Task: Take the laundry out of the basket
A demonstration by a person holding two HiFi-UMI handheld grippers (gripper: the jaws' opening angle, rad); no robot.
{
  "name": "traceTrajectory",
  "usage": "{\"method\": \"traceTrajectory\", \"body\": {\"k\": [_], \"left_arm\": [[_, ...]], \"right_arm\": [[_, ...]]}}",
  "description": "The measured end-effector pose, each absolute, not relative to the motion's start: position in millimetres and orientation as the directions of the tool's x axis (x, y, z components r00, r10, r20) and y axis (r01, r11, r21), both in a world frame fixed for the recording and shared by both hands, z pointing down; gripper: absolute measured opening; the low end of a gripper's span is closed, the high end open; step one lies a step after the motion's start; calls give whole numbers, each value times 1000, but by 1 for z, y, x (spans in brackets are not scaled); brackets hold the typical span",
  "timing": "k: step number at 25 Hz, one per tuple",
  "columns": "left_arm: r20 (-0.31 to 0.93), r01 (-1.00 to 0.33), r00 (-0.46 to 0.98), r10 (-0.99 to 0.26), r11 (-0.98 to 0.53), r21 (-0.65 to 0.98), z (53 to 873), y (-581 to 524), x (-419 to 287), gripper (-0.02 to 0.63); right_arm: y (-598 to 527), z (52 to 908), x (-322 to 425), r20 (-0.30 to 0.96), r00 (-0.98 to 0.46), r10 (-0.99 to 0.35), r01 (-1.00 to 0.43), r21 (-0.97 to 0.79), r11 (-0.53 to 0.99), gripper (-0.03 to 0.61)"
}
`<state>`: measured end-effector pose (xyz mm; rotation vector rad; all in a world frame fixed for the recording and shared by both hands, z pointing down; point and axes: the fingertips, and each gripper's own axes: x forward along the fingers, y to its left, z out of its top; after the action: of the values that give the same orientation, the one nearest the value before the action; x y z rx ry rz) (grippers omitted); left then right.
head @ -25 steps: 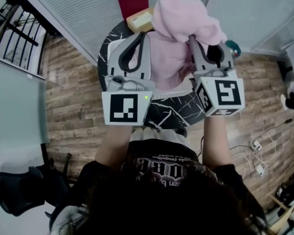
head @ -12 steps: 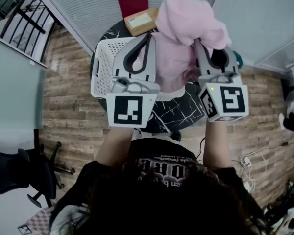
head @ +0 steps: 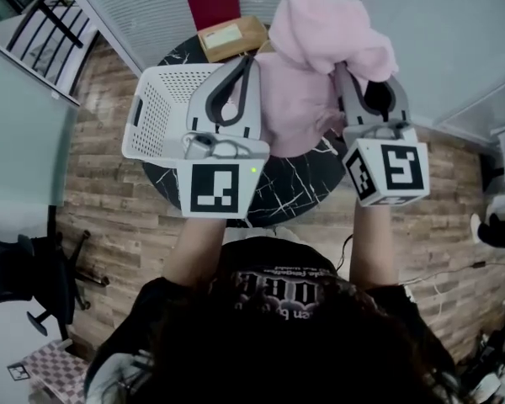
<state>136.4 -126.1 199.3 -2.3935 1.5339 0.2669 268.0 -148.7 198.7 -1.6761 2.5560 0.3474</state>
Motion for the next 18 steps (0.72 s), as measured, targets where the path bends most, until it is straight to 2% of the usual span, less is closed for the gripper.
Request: {"method": "traceTrajectory", "body": {"k": [18], "left_arm": [[-304, -901, 433, -848, -410, -141, 201, -122, 211, 0]], "right_arm": [[-139, 207, 364, -183, -334, -925, -941, 128, 314, 110]]}}
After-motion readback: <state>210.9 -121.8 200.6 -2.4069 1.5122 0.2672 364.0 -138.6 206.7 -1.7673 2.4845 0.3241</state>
